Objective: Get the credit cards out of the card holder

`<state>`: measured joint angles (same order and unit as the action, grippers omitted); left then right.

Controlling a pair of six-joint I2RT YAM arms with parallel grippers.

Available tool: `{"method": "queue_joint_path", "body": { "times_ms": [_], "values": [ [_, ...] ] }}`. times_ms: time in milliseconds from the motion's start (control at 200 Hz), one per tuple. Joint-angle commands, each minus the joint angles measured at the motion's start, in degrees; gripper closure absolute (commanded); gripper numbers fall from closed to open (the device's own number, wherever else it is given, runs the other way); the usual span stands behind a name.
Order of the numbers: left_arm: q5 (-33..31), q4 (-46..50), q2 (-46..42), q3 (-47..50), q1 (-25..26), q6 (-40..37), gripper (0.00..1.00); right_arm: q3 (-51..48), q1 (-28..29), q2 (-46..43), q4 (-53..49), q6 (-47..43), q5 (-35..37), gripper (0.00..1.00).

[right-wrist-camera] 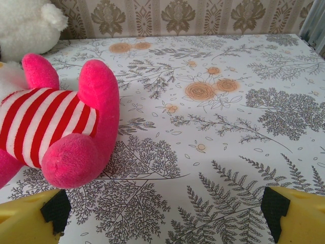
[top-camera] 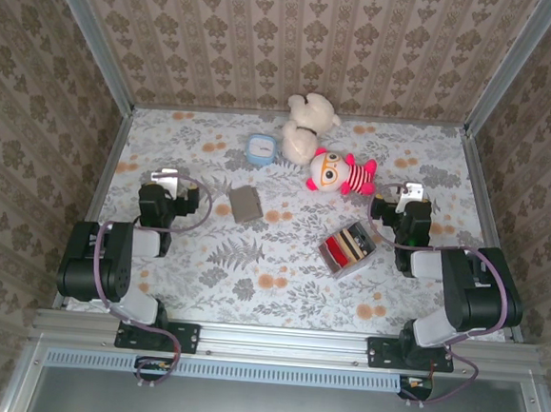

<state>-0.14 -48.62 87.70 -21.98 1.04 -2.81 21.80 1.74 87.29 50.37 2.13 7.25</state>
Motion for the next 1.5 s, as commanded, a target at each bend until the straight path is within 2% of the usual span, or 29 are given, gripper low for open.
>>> {"method": "queue_joint_path", "body": {
  "times_ms": [0, 140, 315, 460, 570, 690, 800, 855, 940, 1035, 1170, 1360, 1495],
  "values": [
    [0.87, 0.25, 0.30, -1.53, -0.33, -0.49, 0.00, 1.05, -0.22, 0.25, -0.54, 0.42, 0.05, 0.00],
    [-0.74, -0.94, -0.35, -0.73, -0.16, -0.25, 0.00, 1.17, -0.24, -1.40, -2.14, -0.03, -0.97, 0.00],
    [-5.71, 2.95, -6.71, -0.06, -0.16, 1.85, 0.00, 0.19, -0.24, -6.28, -4.36, 1.03, 1.99, 0.00],
    [-8.99, 16.73, -14.83, -2.87, -0.12, 5.36, 0.00, 3.15, 0.01, -14.22, -14.58, 1.50, 4.07, 0.00],
    [-12.49, 29.94, -19.78, -7.58, -0.16, 12.17, 0.00, 5.91, 0.58, -21.09, -23.19, 3.02, 6.53, 0.00],
    [-11.10, 43.58, -21.44, -14.67, -0.18, 18.95, 0.00, 8.70, 0.90, -27.56, -31.97, 6.74, 8.06, 0.00],
    [-7.79, 52.85, -19.87, -20.91, -0.09, 23.59, 0.00, 11.27, 0.92, -31.19, -38.87, 11.68, 9.36, 0.00],
    [-3.83, 55.72, -18.48, -23.49, -0.08, 25.50, 0.00, 14.58, 0.90, -31.72, -46.28, 16.17, 11.42, 0.00],
    [3.88, 57.09, -16.23, -26.09, 1.08, 26.27, 0.00, 19.78, 0.90, -30.43, -55.80, 19.18, 12.68, 0.00],
    [6.87, 60.20, -12.88, -29.49, 3.18, 27.12, 0.00, 23.26, 0.75, -27.15, -60.81, 24.03, 13.15, 0.00],
    [7.04, 65.69, -7.53, -34.77, 8.07, 27.14, 0.00, 28.17, 0.07, -21.61, -66.81, 30.65, 8.53, 0.00],
    [6.23, 71.76, 1.23, -41.22, 17.08, 28.37, 0.00, 32.49, 0.10, -14.66, -68.26, 31.38, 0.46, 0.00],
    [4.54, 75.87, 8.63, -46.45, 20.93, 30.28, 0.00, 33.10, 0.24, -12.59, -68.91, 31.73, -2.36, 0.00]
  ]
}}
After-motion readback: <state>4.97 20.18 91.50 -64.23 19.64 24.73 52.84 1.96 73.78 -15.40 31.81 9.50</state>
